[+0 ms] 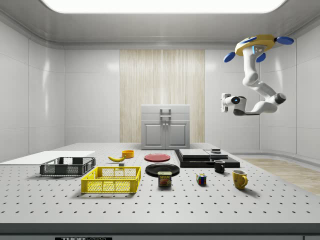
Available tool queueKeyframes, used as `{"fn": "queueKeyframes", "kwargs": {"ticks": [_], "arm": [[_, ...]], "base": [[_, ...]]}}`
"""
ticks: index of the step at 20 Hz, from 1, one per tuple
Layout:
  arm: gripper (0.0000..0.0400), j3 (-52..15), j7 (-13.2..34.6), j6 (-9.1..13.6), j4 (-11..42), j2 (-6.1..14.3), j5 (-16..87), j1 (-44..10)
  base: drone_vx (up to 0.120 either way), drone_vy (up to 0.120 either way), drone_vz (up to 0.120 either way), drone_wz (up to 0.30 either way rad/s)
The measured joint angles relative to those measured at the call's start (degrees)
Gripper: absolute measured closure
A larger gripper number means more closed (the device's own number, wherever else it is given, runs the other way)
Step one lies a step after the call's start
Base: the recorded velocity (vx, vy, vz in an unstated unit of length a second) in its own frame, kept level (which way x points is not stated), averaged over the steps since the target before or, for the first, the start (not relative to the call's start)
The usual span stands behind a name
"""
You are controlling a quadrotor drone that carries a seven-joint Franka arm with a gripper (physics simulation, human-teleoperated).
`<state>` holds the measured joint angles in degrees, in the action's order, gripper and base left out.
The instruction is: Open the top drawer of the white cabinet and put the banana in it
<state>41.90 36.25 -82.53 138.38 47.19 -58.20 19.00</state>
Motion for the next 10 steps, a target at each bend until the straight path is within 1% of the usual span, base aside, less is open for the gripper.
{"fn": "queueKeyframes", "kwargs": {"ticks": [2, 6, 7, 10], "arm": [[0.0, 0.5, 0.2, -0.6, 0.2, 0.6, 0.2, 0.8], [0.0, 1.3, 0.8, -1.8, 0.4, 1.7, 0.7, 2.4], [0.0, 1.5, 0.9, -2.1, 0.5, 1.9, 0.9, 2.7], [0.0, 2.1, 1.4, -2.9, 0.6, 2.8, 1.4, 3.8]], "base": [[0.12, -0.1, 0.02, 0.0], [0.12, 0.0, 0.0, 0.0], [0.12, -0.04, 0.0, 0.0], [0.12, -0.12, 0.0, 0.0]]}}
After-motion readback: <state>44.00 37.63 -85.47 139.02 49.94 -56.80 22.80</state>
